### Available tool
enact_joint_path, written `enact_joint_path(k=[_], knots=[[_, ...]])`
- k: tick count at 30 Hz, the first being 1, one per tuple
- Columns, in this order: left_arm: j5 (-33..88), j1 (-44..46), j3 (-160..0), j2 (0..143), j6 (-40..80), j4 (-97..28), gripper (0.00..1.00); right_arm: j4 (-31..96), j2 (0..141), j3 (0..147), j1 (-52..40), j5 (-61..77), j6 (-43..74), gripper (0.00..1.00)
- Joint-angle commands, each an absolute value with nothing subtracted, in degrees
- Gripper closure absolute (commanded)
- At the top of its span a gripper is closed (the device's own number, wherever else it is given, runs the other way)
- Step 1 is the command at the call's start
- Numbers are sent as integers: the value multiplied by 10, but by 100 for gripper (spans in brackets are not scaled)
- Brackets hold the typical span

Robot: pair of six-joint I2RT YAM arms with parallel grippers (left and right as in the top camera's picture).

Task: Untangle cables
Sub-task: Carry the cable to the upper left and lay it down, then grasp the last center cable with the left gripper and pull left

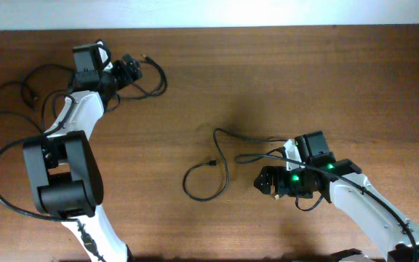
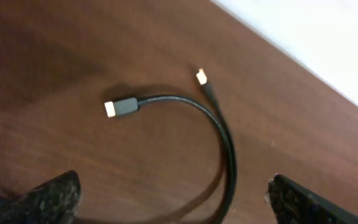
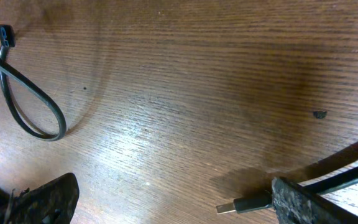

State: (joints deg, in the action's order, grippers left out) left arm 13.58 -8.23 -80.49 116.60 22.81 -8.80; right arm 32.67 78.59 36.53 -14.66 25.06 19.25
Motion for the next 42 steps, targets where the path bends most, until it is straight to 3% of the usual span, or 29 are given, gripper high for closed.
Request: enact_joint_path(k=[1, 6, 12, 17, 21, 24, 28, 32, 38, 39, 40, 42], knots=[[188, -84, -807, 1163, 249, -138, 1, 325, 787, 366, -146, 246, 186, 2], [165, -84, -807, 1149, 365, -331, 1, 325, 787, 366, -146, 246, 186, 2], [258, -83, -807, 1139, 321, -426, 1, 325, 787, 366, -146, 246, 186, 2], [257, -75, -807, 1028, 246, -454, 1, 325, 787, 366, -146, 246, 186, 2], [221, -5, -807, 937, 207, -536, 1, 325, 787, 366, -146, 246, 186, 2], [123, 115, -805, 922, 207, -595, 1, 325, 787, 366, -146, 246, 186, 2], [56, 241, -784, 929, 262, -578, 1, 325, 787, 366, -146, 246, 186, 2], [6, 336, -746, 947, 410, -529, 1, 325, 787, 366, -146, 246, 186, 1], [3, 362, -722, 1026, 514, -428, 0, 325, 787, 366, -146, 246, 186, 1], [14, 362, -722, 1042, 514, -421, 27, 325, 787, 366, -146, 246, 186, 1], [27, 363, -722, 1063, 514, -420, 44, 325, 787, 366, -146, 246, 186, 1], [32, 368, -722, 1091, 514, -420, 44, 325, 787, 366, -146, 246, 186, 2]])
